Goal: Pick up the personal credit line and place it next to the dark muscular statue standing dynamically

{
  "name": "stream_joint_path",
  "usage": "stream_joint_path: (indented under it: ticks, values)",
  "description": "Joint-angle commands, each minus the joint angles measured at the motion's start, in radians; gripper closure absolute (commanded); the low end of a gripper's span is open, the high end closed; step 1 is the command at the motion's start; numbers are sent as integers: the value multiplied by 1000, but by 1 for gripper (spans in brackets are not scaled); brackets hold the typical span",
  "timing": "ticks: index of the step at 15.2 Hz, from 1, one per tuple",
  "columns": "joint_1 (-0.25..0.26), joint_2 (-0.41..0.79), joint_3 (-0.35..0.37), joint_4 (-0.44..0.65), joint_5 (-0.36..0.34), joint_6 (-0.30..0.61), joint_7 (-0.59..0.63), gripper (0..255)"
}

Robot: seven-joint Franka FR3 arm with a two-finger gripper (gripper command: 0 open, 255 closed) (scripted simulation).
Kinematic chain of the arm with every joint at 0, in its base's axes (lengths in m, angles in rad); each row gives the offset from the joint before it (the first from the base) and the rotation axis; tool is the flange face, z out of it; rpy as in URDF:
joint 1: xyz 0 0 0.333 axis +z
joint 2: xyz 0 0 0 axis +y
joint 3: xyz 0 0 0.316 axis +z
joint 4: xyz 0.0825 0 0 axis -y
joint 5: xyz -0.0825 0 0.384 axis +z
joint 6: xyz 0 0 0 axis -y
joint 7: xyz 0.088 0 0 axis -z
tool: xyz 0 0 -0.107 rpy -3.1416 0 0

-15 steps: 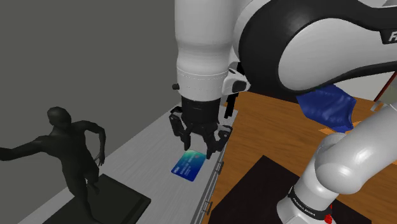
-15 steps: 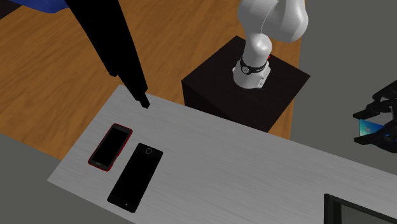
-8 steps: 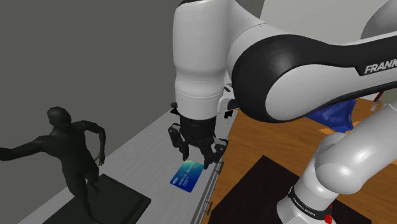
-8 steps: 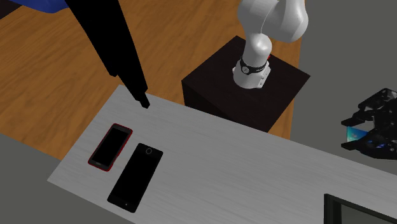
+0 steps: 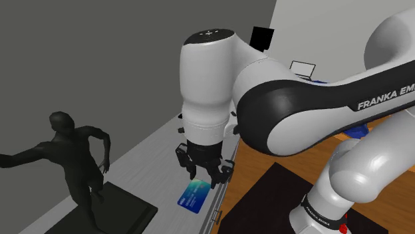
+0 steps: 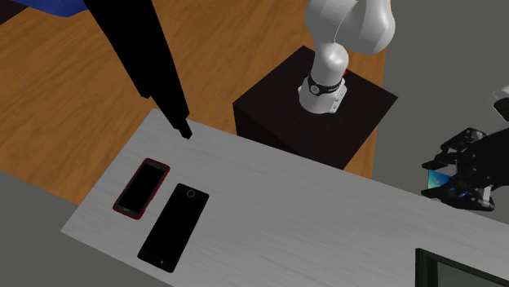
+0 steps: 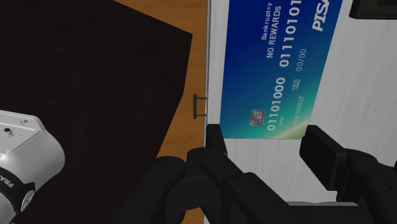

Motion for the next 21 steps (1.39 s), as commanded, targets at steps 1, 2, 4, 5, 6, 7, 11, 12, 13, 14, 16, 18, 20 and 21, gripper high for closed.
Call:
stream_joint_path:
  ticks: [1, 2, 4, 5, 6, 7, 11, 12, 13, 14, 16, 18, 20, 21]
  values:
    - [-3, 12, 9, -21, -5, 31, 6, 255]
    - [-4, 18, 14, -30, -8, 45, 10, 255]
    - [-7, 30, 23, -49, -13, 73, 18, 255]
    - [-9, 37, 28, -58, -17, 87, 22, 255]
    - [-11, 43, 33, -67, -20, 101, 27, 255]
    - [-13, 51, 38, -75, -24, 115, 32, 255]
    - [-22, 84, 59, -107, -45, 172, 54, 255]
    - [-25, 93, 64, -115, -51, 187, 60, 255]
    - [-27, 103, 70, -122, -58, 201, 67, 255]
    - [-30, 113, 76, -129, -65, 215, 75, 255]
    - [-37, 135, 87, -143, -82, 244, 91, 255]
    - [-44, 159, 98, -156, -103, 272, 109, 255]
    - [-50, 180, 107, -165, -121, 295, 125, 255]
    - [-50, 180, 107, -165, -121, 295, 125, 255]
